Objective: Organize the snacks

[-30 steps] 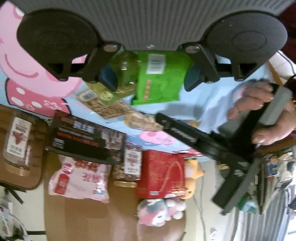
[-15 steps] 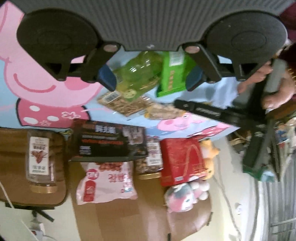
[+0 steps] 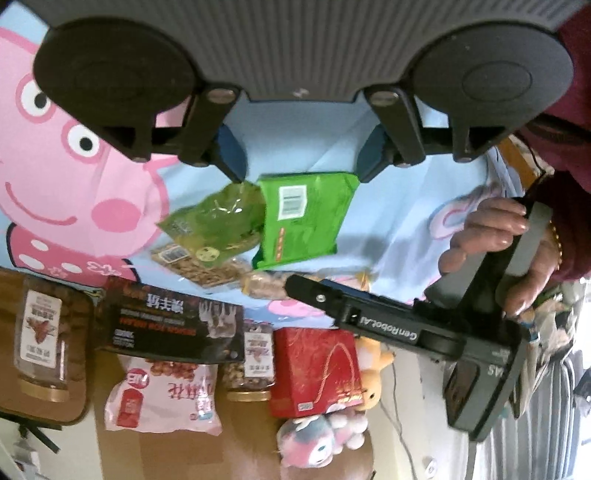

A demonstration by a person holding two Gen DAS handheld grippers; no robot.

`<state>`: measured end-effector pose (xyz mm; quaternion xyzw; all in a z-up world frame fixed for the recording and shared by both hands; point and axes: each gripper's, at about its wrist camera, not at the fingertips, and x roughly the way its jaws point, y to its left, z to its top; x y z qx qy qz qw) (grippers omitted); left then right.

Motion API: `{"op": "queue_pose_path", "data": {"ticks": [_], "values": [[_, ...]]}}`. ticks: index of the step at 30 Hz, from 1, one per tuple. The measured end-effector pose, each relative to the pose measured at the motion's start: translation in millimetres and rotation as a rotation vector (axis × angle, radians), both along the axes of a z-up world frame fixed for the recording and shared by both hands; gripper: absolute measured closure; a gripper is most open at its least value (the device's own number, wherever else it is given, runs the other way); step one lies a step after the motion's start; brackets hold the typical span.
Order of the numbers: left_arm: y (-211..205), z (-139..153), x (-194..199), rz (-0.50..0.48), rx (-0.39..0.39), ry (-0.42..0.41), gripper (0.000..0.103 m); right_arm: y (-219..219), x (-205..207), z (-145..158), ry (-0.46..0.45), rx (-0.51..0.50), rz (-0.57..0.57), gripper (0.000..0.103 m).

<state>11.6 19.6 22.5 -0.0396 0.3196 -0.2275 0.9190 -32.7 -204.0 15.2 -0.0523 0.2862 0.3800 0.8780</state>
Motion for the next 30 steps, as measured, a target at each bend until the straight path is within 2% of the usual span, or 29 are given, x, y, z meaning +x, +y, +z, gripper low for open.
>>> {"op": "queue_pose_path", "data": {"ticks": [2,6,8,13,17,23,28,29,30], "values": [[-5,-2,-3,-0.028,0.008,0.005,0.041,2,-1,-1,-0.015,-0.019,0.001,0.048],[-11,-6,-5,-0.059,0.001,0.015,0.041,-2,5,0,-0.01,-0.015,-0.026,0.075],[-11,-7,-5,-0.076,-0.012,0.029,0.041,-3,5,0,-0.011,-0.014,-0.04,0.078],[-10,-10,-8,-0.096,-0.04,0.054,0.042,-8,13,-1,-0.016,-0.015,-0.108,0.079],[-4,-14,-6,-0.103,-0.093,0.093,0.043,-8,23,-2,-0.021,-0.033,-0.174,0.079],[-2,-16,-8,-0.106,-0.1,0.098,0.043,-15,35,-2,-0.018,-0.009,-0.285,0.078],[12,-10,-8,-0.075,-0.137,0.086,0.041,-34,30,2,0.025,0.072,-0.261,0.077],[15,-9,-7,-0.071,-0.15,0.087,0.039,-38,27,3,0.035,0.089,-0.251,0.073],[16,-8,-7,-0.067,-0.16,0.087,0.037,-43,24,4,0.046,0.11,-0.234,0.063]]}}
